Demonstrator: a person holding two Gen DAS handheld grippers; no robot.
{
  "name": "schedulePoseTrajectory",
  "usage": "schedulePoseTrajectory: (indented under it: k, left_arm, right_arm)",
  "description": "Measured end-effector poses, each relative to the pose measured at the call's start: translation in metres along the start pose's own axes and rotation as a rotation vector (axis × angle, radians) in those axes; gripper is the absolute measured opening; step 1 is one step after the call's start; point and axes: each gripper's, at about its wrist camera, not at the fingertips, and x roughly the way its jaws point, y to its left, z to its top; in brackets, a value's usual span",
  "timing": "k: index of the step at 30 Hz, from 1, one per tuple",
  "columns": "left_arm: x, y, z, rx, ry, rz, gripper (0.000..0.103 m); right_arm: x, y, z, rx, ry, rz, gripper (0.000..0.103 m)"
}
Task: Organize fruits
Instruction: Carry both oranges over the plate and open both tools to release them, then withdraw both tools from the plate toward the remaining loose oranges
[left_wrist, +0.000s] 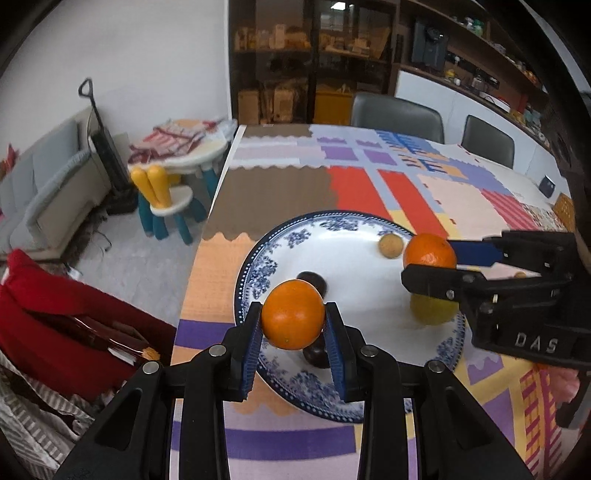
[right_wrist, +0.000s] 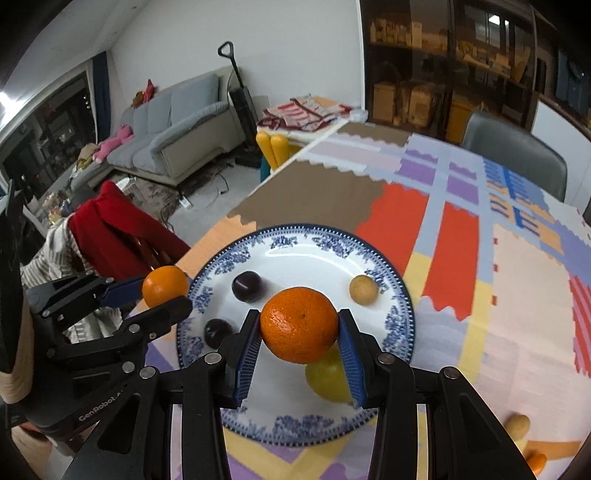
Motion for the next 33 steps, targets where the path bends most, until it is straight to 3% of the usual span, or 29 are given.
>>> schedulePoseTrajectory:
  k: [6,16,18,20,25,29,31,33]
  left_arm:
    - [0.022,0.011,0.001,-0.043,0.053,-0.022,0.032]
    - [0.033,0.005,0.000,0.007,0.082,0.000,0.032]
    - [0.031,0.004,0.000,0.012,0.082,0.005,0.039]
    - [0.026,0.004,0.001,0.008,0.065,0.016,0.046]
    - [0.008,-0.002,0.004,0.013,0.038,0.029,0.049]
    - [-0.014,-0.014,0.005,0.028,-0.002,0.051,0.050]
    - [-0.028,-0.021,0.005,0.035,-0.038,0.058,0.051]
    - [-0.043,-0.029,0.005,0.036,-0.072,0.067,0.057]
  right_arm:
    - [0.024,0.002,0.003,-0.001,0.042,-0.016,0.042]
    - [0.042,-0.004,0.005,0.013,0.079,-0.032,0.042]
    - [0.042,-0.005,0.006,0.022,0.084,-0.036,0.045]
    - [0.035,-0.005,0.006,0.013,0.060,-0.041,0.047]
    - [0.010,-0.002,0.005,-0.022,0.001,-0.081,0.047]
    - [-0.020,-0.003,0.001,-0.036,-0.064,-0.113,0.058]
    - [-0.034,-0.003,-0.003,-0.042,-0.091,-0.121,0.058]
    - [-0.047,-0.005,-0.008,-0.046,-0.108,-0.125,0.060]
